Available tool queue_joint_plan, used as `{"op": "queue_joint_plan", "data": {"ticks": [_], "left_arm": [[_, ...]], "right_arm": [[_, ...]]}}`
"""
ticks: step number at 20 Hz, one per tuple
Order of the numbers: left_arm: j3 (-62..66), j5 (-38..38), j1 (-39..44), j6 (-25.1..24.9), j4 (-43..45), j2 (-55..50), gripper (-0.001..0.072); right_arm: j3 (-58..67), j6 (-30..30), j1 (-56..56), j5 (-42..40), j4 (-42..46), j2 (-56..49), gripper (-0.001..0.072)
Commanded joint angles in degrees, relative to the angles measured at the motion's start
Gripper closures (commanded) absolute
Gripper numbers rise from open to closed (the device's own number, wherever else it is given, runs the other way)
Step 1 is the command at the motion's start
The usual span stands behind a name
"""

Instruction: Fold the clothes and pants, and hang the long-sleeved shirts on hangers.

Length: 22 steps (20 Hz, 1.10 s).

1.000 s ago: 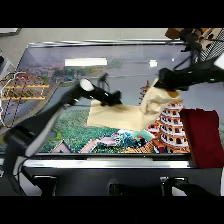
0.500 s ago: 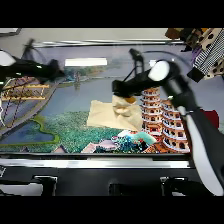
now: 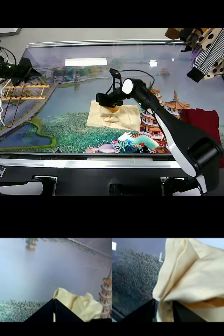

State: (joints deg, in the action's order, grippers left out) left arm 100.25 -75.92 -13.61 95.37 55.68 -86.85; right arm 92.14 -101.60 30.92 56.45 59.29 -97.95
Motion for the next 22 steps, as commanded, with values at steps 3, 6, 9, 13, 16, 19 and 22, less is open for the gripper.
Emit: {"op": "queue_joint_plan", "data": {"ticks": [3,6,9,13,16,19,22], "left_arm": [[0.0,-0.13,-0.61,-0.02,0.13,0.04,0.0696],[0.0,-0.13,-0.59,0.0,0.31,0.04,0.0696],[0.0,-0.11,-0.61,0.0,0.33,0.04,0.0696],[0.0,-0.15,-0.61,-0.72,0.33,0.07,0.0696],[0.0,-0.22,-0.61,-2.69,0.33,0.07,0.0695],[0.0,-0.22,-0.66,-3.1,0.33,0.07,0.0695],[0.0,-0.22,-0.66,-3.96,0.33,0.07,0.0695]], "right_arm": [[0.04,5.99,0.42,0.66,-16.57,1.64,0.0339],[0.04,7.91,-0.02,3.19,-18.47,7.78,0.0273],[0.04,6.36,-5.99,9.92,-7.37,14.6,0.0223],[-0.11,11.47,-23.69,20.96,-2.62,18.43,0.017],[-7.08,17.44,-35.95,21.4,-8.76,18.36,0.017],[-20.33,24.61,-43.01,20.33,-17.11,17.88,0.017],[-32.76,29.66,-43.78,14.6,-19.3,17.03,0.0171]]}}
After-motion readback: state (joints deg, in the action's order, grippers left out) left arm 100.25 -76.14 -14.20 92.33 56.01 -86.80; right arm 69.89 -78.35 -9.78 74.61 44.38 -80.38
